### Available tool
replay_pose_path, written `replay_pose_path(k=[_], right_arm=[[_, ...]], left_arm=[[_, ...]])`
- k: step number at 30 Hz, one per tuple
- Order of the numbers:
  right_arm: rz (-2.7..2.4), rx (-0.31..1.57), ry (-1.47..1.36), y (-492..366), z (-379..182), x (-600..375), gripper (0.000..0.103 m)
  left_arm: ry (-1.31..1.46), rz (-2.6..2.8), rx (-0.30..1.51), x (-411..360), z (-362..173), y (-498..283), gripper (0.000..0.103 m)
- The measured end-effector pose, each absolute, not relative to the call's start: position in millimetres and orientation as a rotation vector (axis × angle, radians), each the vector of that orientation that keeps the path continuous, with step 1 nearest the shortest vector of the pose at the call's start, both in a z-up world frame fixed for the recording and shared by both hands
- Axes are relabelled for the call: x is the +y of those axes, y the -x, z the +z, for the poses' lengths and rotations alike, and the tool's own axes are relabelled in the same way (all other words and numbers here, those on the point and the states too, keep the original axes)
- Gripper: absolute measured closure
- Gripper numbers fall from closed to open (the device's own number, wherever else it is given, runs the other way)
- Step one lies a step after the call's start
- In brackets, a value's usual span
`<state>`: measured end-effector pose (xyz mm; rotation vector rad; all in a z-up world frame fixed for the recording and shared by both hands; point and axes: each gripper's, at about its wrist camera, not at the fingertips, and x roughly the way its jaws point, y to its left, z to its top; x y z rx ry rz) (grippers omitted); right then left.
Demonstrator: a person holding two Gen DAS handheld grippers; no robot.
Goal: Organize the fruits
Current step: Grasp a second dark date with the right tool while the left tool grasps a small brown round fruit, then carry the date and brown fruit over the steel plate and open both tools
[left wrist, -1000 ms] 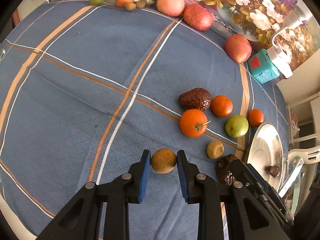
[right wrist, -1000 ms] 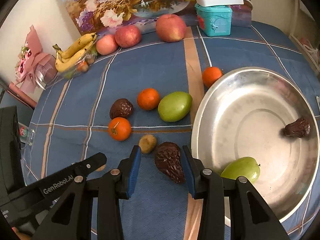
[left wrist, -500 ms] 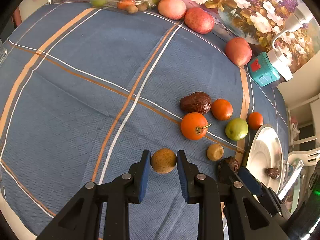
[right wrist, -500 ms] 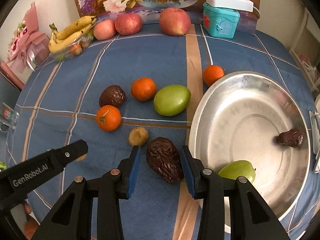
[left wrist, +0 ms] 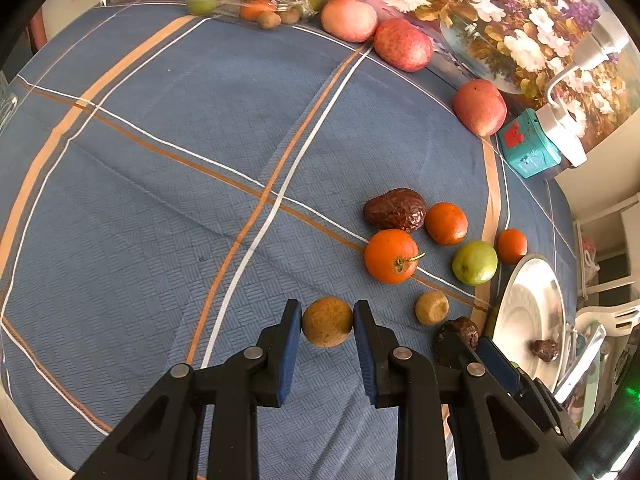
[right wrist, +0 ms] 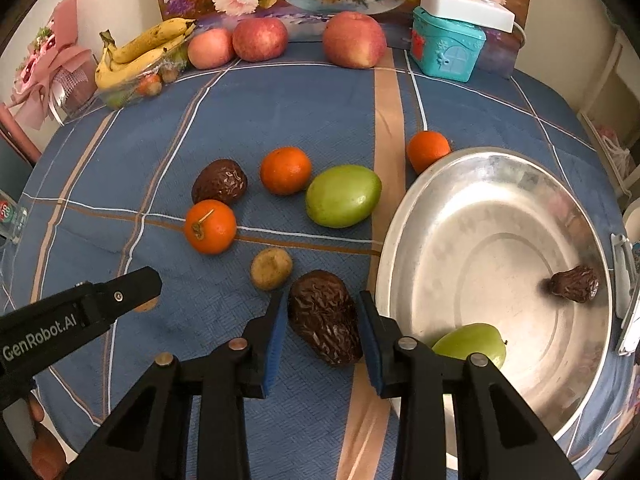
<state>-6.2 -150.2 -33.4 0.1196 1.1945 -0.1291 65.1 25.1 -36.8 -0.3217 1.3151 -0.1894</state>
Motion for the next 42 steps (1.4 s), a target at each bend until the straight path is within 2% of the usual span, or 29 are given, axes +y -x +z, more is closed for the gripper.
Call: replay_pose_path(k=[24, 34, 42], right_arm=[[0.027, 1.078, -0.314, 17, 3, -148, 0.067], [-0.102, 1.018, -0.386, 31, 16, -195, 0.067], [-0.407, 0.965, -0.436, 60, 24, -272, 0.067]], left_arm=[[0.332, -0.163, 1.246, 36, -18, -67, 0.074], [0.279, -0.250, 1.219, -3, -5, -65, 0.074], [0.181, -0.436, 1.187, -75, 12, -51, 0.074]])
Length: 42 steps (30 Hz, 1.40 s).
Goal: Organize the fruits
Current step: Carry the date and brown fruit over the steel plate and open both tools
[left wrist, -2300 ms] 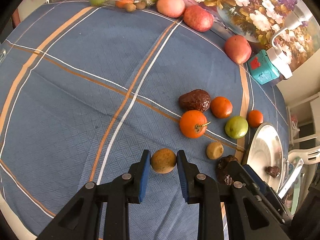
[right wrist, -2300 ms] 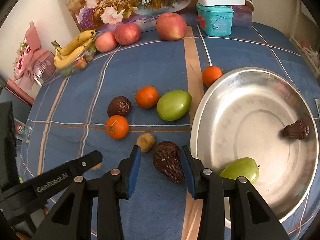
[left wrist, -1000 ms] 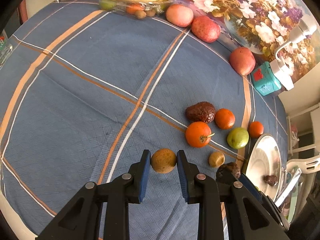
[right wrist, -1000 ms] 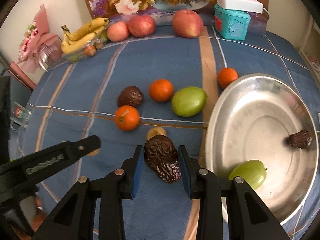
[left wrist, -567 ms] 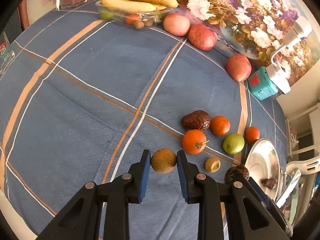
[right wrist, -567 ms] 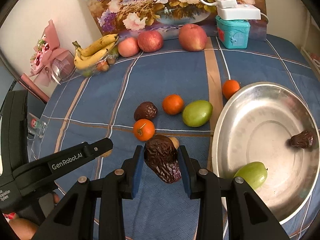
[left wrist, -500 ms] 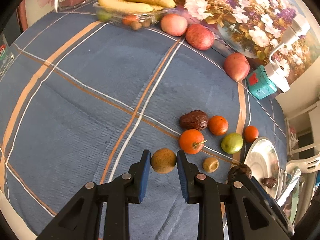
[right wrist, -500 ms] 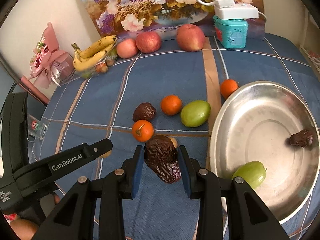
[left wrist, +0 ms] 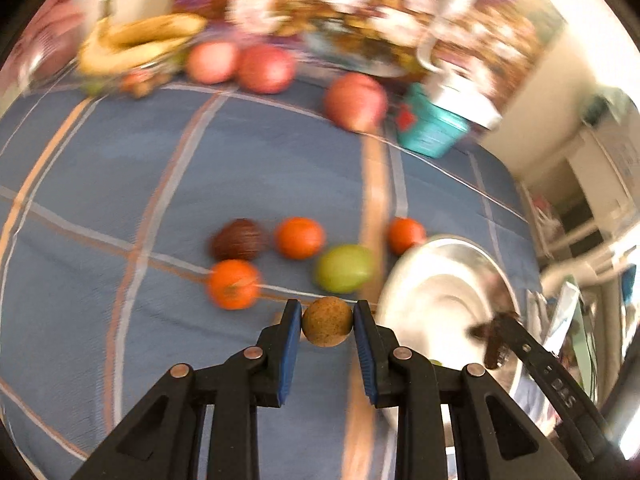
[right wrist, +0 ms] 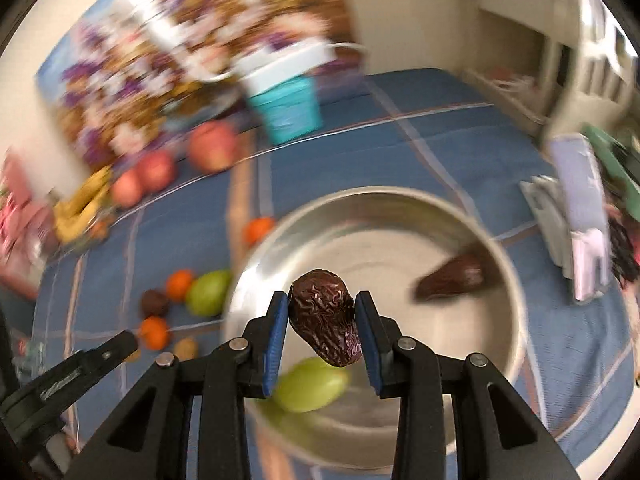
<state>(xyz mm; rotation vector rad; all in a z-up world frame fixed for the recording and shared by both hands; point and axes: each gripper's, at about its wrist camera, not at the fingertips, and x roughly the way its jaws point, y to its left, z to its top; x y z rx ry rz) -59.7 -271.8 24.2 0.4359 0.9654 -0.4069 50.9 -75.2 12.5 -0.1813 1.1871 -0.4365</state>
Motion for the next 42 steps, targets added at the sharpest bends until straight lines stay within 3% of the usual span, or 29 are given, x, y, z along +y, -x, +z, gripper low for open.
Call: replay_pose_path(k=[13, 42], right_arm=[[-0.506, 0.951, -0.537, 74, 18, -316, 0.067], [-0.498, 1.021, -0.558, 71, 1, -317, 0.065]], left_arm=[[0.055, -0.577, 1.223, -172, -3, -40, 0.074], [0.017, -0.594, 1.258, -182, -12, -36, 0.073]])
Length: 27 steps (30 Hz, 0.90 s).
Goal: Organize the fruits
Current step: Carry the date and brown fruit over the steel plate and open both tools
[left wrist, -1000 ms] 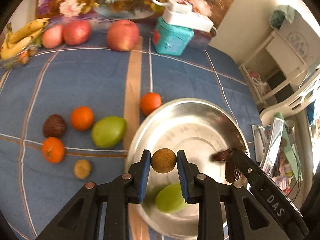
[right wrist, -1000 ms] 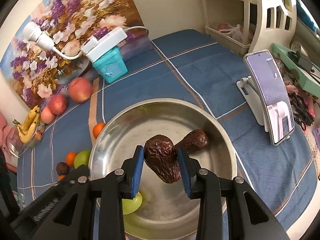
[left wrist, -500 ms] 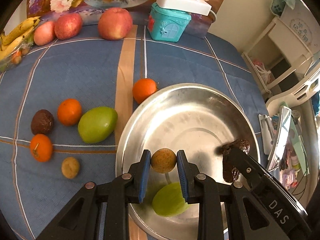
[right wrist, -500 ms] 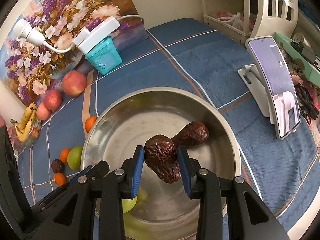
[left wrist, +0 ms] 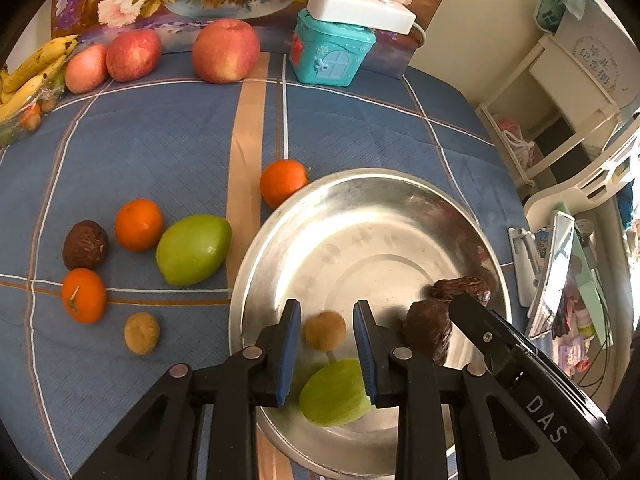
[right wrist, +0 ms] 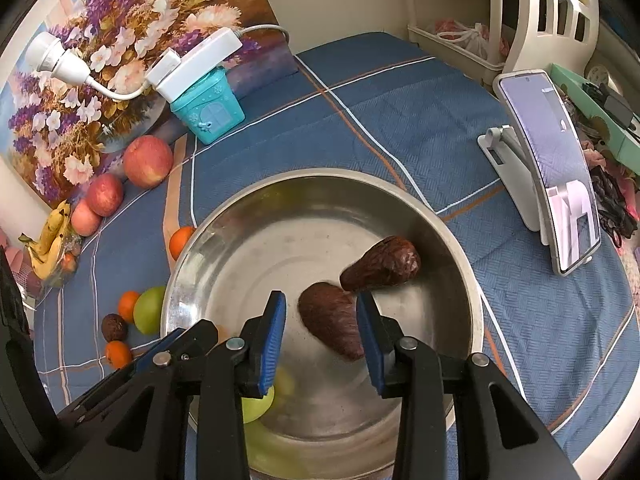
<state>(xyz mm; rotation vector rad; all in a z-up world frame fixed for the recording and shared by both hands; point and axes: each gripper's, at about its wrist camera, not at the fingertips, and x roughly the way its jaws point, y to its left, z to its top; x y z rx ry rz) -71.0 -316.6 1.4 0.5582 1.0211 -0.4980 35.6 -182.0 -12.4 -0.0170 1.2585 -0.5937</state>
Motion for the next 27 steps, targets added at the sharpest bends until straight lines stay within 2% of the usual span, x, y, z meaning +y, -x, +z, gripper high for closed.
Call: replay_pose_path(k=[13, 27], right_arm=[[-0.493, 1.007, -0.552, 74, 7, -315, 0.065], [-0.408, 1.030, -0.495, 59, 7, -286, 0.065]], left_arm=[[0.010, -0.473, 1.229, -152, -1, -46, 0.073], [0.078, -0.179, 1.200, -57, 4, -77, 0.070]])
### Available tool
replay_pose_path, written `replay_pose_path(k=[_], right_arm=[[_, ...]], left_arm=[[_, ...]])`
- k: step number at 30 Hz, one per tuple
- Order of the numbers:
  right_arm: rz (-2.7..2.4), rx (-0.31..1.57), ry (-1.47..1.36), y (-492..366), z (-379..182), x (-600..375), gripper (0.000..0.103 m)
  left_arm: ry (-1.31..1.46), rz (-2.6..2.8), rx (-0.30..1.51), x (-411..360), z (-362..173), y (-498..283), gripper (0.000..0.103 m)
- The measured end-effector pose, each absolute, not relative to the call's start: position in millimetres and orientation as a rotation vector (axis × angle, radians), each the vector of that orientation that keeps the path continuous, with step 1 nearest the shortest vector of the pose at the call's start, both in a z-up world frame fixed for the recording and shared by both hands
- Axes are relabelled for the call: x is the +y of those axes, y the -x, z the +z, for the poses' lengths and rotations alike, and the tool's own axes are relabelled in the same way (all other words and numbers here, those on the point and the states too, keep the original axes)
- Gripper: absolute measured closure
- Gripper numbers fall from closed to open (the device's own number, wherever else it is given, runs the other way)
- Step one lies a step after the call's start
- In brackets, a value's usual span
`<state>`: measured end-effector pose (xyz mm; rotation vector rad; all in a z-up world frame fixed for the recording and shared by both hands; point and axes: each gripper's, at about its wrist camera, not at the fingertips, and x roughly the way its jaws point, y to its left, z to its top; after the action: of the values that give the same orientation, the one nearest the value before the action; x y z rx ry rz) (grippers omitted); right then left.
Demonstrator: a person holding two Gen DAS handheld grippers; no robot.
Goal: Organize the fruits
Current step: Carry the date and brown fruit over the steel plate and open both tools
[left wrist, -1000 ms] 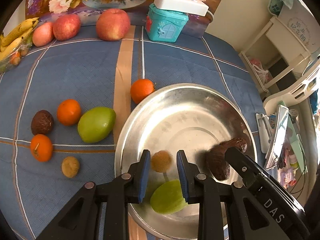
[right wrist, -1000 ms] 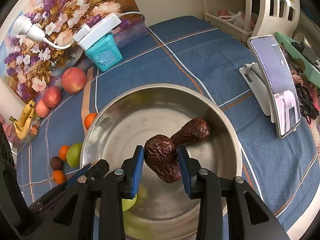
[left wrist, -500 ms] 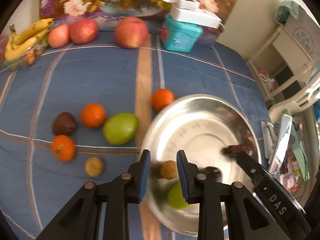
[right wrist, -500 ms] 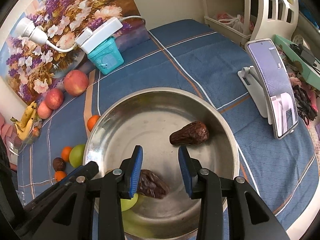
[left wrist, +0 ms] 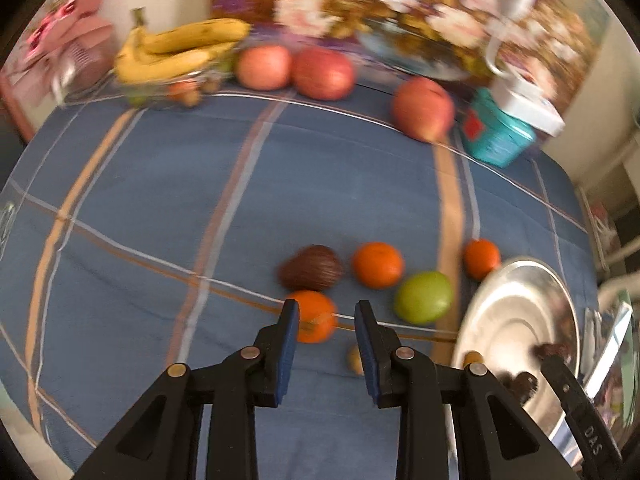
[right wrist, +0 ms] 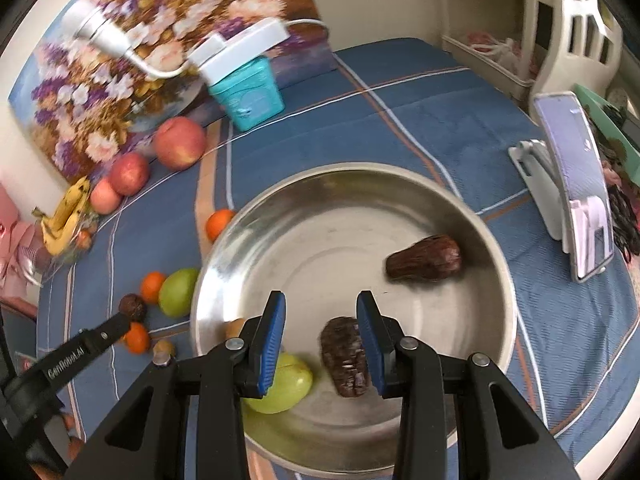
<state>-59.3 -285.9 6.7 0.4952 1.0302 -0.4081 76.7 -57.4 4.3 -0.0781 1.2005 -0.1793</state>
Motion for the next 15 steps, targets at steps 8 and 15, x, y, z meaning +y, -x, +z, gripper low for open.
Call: replay_pose_path(k=[8, 15], right_arm=[[-0.328, 1.049, -0.411, 41, 9, -253, 0.045], [-0.289, 1.060, -0.381, 31, 3, -235, 0.021]], left_arm=[[0.147, -0.071, 1.175, -10, 11, -86, 0.036], [0.133, -0.045, 1.174, 0, 7, -89, 0.000]])
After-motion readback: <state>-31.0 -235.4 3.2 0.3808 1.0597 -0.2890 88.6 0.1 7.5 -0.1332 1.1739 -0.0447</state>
